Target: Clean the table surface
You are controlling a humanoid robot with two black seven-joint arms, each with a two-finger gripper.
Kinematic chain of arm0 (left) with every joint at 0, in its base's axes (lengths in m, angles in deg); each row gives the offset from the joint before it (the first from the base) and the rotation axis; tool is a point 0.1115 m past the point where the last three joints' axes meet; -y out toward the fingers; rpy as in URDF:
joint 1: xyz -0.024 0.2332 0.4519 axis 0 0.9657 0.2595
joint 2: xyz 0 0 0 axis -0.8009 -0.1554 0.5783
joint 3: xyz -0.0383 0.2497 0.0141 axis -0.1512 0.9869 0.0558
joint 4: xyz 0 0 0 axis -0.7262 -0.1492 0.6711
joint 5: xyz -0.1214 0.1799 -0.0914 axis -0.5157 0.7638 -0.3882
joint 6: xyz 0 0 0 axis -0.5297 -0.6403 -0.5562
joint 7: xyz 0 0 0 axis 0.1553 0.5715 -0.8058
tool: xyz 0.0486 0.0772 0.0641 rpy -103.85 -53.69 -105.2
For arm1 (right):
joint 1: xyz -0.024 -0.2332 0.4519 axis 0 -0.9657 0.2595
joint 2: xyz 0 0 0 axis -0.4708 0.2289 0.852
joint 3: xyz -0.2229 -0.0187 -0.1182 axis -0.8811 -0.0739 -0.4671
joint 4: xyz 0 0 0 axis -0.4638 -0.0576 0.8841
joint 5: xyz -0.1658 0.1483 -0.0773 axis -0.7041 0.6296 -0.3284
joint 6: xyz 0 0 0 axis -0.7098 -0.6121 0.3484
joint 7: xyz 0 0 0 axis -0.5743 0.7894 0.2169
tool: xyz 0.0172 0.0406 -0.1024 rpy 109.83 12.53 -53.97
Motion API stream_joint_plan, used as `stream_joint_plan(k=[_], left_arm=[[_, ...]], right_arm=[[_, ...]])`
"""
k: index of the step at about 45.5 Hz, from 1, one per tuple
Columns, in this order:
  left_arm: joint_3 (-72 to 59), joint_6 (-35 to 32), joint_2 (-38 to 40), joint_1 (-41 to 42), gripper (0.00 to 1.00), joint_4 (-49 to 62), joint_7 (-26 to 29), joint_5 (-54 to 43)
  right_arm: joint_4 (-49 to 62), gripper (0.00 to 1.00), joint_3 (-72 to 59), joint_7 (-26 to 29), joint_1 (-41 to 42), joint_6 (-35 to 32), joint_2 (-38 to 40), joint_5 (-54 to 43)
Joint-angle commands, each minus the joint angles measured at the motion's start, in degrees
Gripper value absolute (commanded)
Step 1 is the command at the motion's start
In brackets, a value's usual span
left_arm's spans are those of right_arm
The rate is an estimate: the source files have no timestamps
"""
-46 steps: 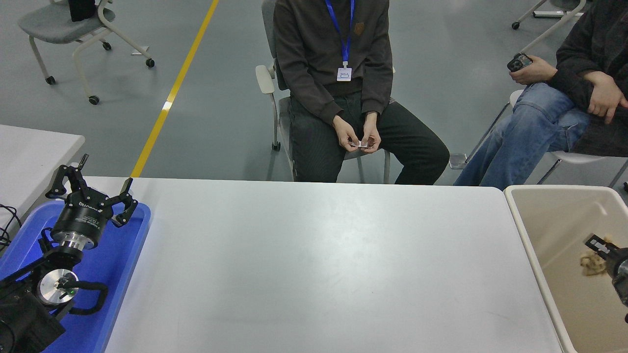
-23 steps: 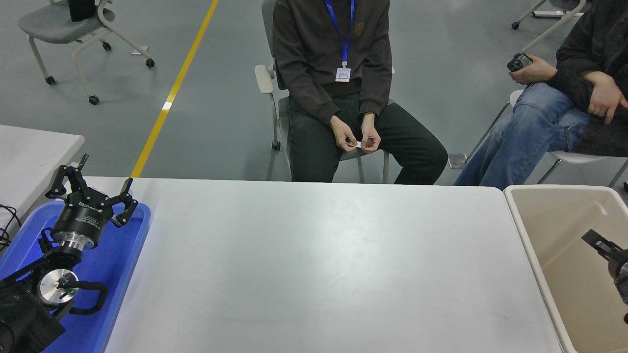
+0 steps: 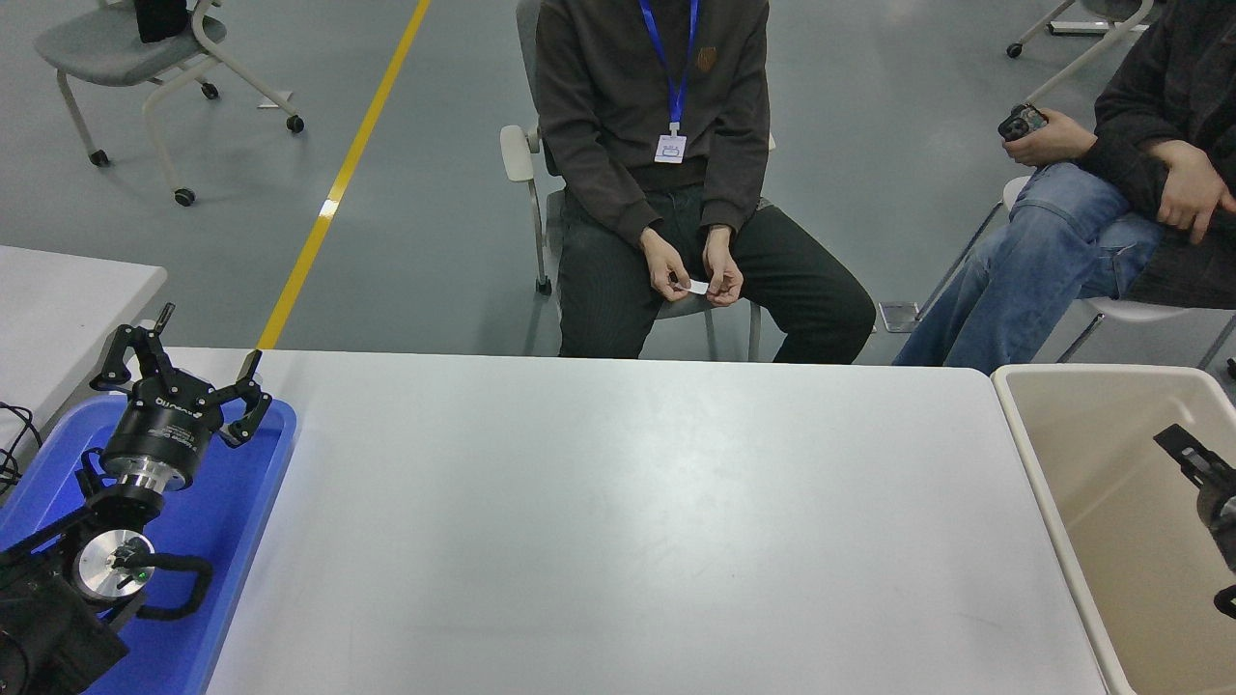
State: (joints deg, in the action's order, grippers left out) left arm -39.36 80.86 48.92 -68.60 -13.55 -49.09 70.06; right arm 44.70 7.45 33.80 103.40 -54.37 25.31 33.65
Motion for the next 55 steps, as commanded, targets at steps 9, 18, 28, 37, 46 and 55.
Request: stream_joint_plan(k=[9, 18, 28, 37, 46, 55], left_arm=[[0.0, 0.0, 0.0, 0.0, 1.0, 0.0, 0.0, 0.0], [0.0, 0.0, 0.0, 0.0, 1.0, 0.0, 0.0, 0.0], [0.0, 0.0, -0.1, 0.0, 1.0, 0.0, 0.0, 0.0], [0.0, 0.0, 0.0, 0.0, 1.0, 0.0, 0.0, 0.0], [0.0, 0.0, 0.0, 0.0, 1.0, 0.0, 0.0, 0.0], [0.0, 0.0, 0.0, 0.0, 1.0, 0.0, 0.0, 0.0]], right_arm=[[-7.0, 1.0, 17.9, -0.4, 3.3, -0.8, 0.3, 7.2], [-19.8, 1.0, 34.2, -1.1, 1.6, -1.9, 3.0, 7.0], [-33.9, 1.0, 46.4, -1.1, -4.1, -2.4, 7.3, 6.9], [-42.7, 1.0, 63.8, -2.8, -11.2, -8.1, 6.3, 6.9], [-46.5, 1.0, 73.6, -5.1, -15.4, -12.6, -0.1, 6.3], [-47.0, 1.0, 77.9, -7.8, -17.2, -12.7, -5.5, 5.9]])
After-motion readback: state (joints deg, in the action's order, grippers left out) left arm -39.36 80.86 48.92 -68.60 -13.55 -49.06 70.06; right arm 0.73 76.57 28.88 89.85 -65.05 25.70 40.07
